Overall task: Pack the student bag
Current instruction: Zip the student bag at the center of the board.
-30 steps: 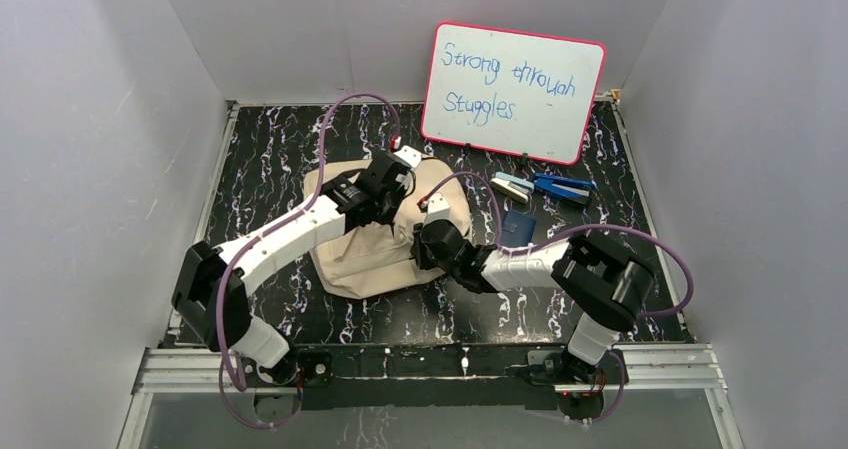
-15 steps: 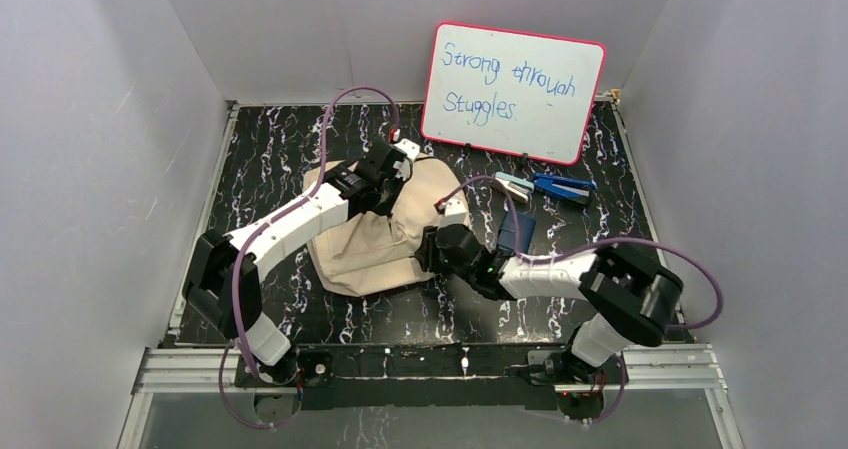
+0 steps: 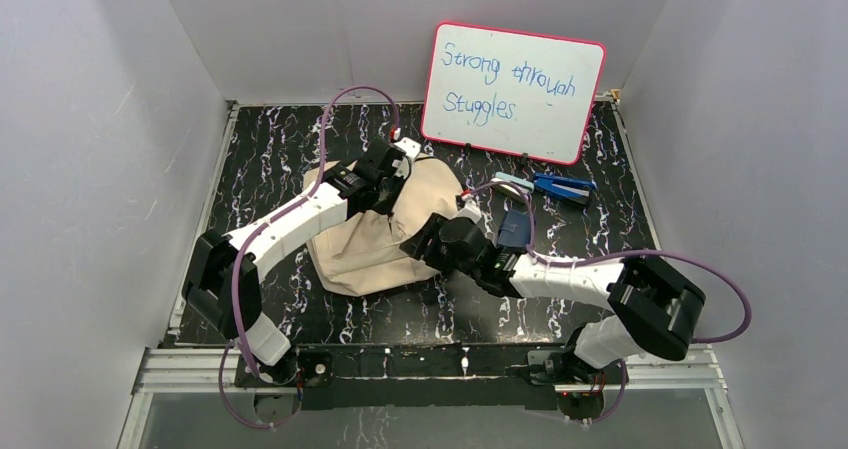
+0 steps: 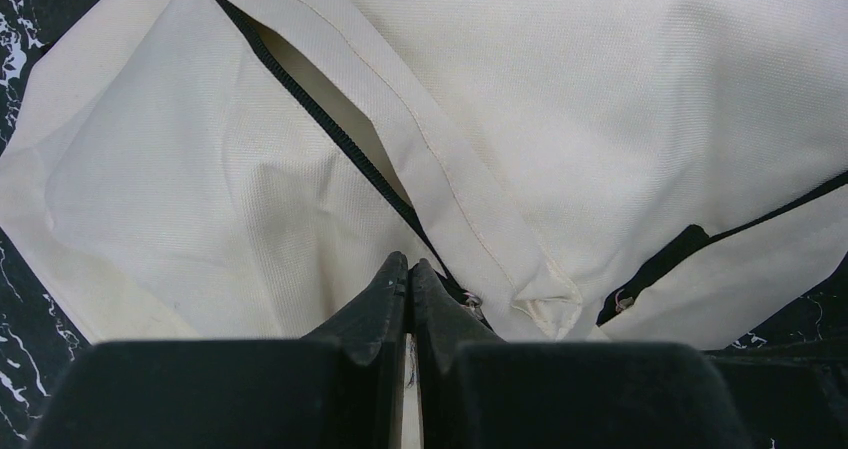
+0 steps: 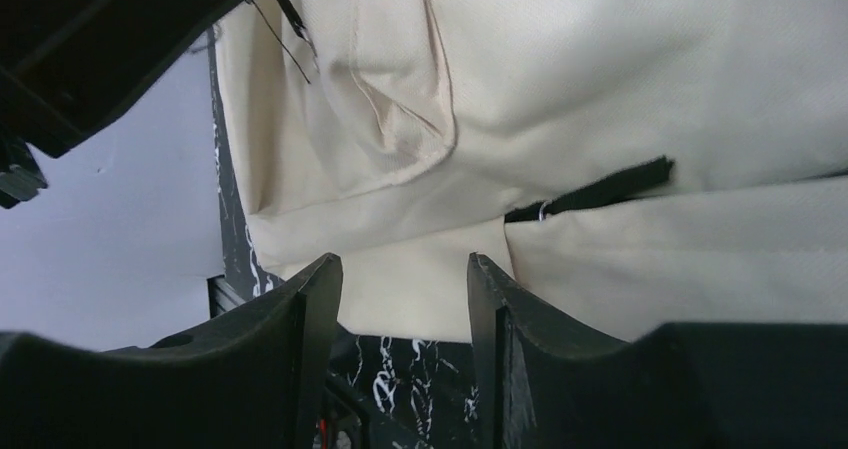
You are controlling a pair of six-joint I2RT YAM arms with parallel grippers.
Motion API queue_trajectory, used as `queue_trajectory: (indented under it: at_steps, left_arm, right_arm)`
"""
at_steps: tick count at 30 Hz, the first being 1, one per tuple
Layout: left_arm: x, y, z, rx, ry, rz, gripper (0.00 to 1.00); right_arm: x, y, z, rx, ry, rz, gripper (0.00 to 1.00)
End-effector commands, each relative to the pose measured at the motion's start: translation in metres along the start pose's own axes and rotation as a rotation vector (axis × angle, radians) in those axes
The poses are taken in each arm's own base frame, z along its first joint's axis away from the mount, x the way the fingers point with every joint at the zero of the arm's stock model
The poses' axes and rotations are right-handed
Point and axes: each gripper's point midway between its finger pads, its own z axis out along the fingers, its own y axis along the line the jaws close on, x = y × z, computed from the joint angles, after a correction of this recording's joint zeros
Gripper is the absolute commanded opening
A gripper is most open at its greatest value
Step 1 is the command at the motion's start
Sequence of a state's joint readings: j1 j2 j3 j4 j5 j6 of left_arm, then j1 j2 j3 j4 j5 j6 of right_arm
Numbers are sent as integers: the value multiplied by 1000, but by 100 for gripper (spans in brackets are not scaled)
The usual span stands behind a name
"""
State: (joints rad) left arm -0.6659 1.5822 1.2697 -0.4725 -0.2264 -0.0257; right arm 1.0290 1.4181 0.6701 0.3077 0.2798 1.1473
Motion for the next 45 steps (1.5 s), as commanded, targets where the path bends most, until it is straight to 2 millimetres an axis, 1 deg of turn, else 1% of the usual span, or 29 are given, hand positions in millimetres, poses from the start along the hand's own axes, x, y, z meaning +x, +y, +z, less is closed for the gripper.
queue_trajectory:
  at_steps: [1,3,6,9,12,15,18,21,25,28,30,34,36,37,40,42,45]
  left_arm:
    - [-29,9,-20,-5,-104,-24,0]
    - [-30,8,-20,2,-106,-23,0]
    - [-29,6,-20,10,-103,-22,0]
    - [-28,5,-20,16,-101,-25,0]
    - [-26,4,-20,23,-99,-30,0]
    - [-25,3,-21,28,-98,-31,0]
    - [-25,4,-24,28,-103,-34,0]
    - [-24,4,-26,28,-104,-34,0]
    - [-21,4,-25,27,-98,-32,0]
    - [-21,4,-24,29,-96,-36,0]
    - [-21,2,-24,34,-95,-38,0]
    - [-22,-1,-26,58,-98,-43,0]
    - [-21,-6,-27,80,-98,-44,0]
    - [-19,-8,-27,97,-97,-45,0]
    - [-13,-18,-29,146,-86,-43,0]
    - [-10,-26,-30,177,-82,-38,0]
    - [-6,-44,-34,222,-72,-6,0]
  right_arm:
    - [13,-4,-17,108,68,118,60]
    - [21,-21,-33,176,74,119,62]
    - [36,-47,-54,257,93,181,65]
    - [50,-65,-62,287,122,248,72]
    - [53,-76,-55,308,99,272,74]
    - [48,-78,-40,308,46,284,75]
    - [39,-66,-24,250,-11,312,75]
    - [31,-56,-16,185,-53,332,73]
    - [22,-61,-14,185,-110,345,70]
    - [20,-74,-11,238,-123,361,63]
    - [20,-85,-9,275,-133,367,55]
    - [18,-113,-11,326,-179,373,23]
    - [15,-126,-18,349,-209,363,6]
    - [13,-132,-22,357,-224,357,0]
    - [1,-138,-38,365,-268,323,0]
    - [-9,-143,-50,396,-284,260,0]
    - [-23,-155,-66,460,-261,175,0]
